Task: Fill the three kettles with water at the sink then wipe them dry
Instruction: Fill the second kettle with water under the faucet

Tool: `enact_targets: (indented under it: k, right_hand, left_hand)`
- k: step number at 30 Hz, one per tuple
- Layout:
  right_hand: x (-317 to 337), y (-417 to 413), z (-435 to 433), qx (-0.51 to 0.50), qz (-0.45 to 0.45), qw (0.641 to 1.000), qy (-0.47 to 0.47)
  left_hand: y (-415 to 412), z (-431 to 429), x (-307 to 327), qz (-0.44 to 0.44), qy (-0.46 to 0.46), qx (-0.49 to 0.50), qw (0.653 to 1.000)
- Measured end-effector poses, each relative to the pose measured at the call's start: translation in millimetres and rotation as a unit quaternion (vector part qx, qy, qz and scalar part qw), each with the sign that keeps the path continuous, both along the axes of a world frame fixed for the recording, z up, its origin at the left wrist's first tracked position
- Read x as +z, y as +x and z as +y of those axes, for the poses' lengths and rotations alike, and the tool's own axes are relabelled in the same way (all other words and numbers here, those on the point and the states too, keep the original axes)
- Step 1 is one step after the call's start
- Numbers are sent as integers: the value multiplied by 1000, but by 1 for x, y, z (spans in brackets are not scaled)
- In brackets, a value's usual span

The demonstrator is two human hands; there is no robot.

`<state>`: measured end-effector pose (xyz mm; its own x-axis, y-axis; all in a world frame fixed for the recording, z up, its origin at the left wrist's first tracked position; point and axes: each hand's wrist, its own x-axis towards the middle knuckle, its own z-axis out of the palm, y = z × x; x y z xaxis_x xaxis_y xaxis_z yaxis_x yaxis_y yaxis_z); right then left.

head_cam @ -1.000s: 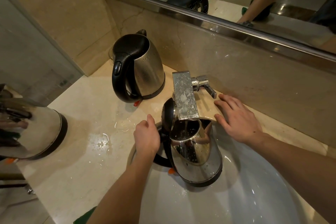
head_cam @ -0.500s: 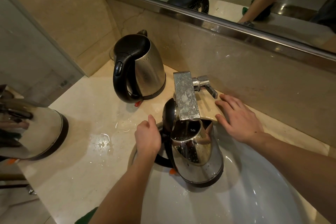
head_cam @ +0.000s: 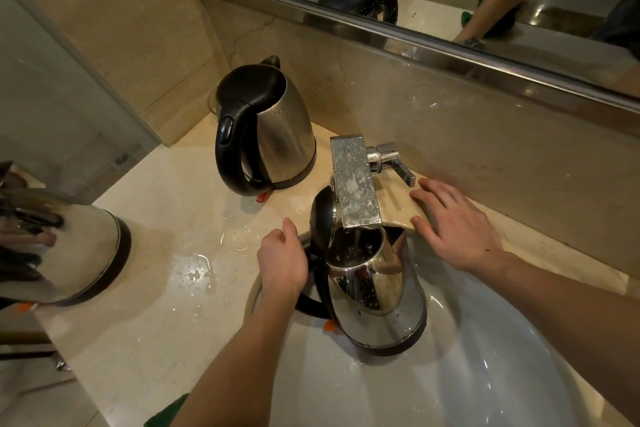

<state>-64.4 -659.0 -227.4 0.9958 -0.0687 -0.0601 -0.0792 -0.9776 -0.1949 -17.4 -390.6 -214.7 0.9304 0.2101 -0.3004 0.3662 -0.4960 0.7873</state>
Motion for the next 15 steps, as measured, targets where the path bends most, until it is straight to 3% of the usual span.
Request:
enact_targets:
  k: [15]
  right_hand:
    - [0, -1, 0, 1, 1, 1000, 2]
  left_hand:
    - [-1, -1, 3, -4, 5, -2, 1000]
